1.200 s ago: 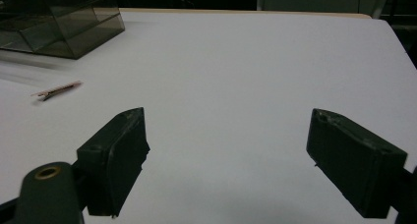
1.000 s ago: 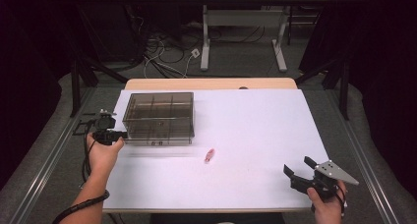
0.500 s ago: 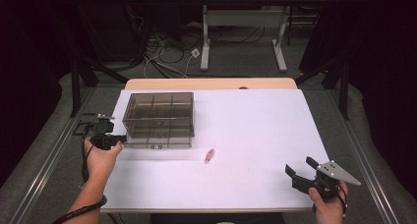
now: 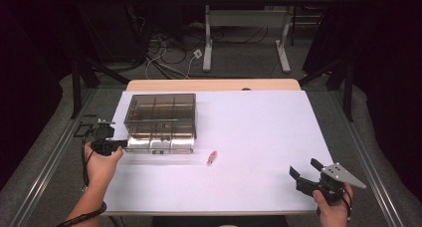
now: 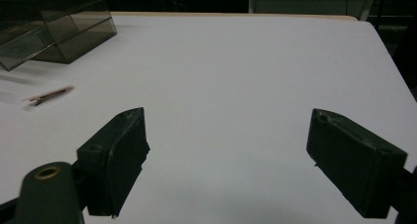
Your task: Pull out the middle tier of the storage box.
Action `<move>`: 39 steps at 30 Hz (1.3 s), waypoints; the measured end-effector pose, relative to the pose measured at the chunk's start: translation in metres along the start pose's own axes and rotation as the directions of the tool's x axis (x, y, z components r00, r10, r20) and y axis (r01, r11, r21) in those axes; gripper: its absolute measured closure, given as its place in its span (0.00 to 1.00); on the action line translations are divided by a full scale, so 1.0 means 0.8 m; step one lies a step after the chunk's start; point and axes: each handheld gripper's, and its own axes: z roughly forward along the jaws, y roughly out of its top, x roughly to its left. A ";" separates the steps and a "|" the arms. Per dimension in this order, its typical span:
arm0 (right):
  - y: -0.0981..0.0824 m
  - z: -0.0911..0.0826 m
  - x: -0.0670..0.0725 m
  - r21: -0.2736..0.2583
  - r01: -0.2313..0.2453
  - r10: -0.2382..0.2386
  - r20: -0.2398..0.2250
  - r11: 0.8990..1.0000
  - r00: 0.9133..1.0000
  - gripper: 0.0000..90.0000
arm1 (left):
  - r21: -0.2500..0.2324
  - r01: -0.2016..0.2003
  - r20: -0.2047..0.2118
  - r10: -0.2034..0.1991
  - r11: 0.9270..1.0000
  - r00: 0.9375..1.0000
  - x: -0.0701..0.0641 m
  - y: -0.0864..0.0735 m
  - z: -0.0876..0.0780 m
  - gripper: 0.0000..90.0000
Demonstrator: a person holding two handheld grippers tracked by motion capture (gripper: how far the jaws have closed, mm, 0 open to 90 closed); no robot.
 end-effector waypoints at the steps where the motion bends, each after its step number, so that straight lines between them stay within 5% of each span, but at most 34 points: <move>1: 0.000 0.000 0.000 0.000 -0.002 0.002 0.002 1.000 1.000 0.17 | -0.003 -0.002 -0.001 0.002 1.000 1.000 0.000 -0.001 0.000 0.99; 21: 0.000 0.001 0.000 0.004 0.018 -0.018 0.007 1.000 1.000 0.17 | -0.011 -0.017 -0.007 0.017 1.000 1.000 -0.001 -0.004 0.000 0.98; 39: 0.002 -0.002 0.002 -0.003 0.028 -0.028 0.017 1.000 0.999 0.17 | -0.037 -0.041 0.026 0.042 0.998 0.999 -0.006 -0.007 -0.010 0.80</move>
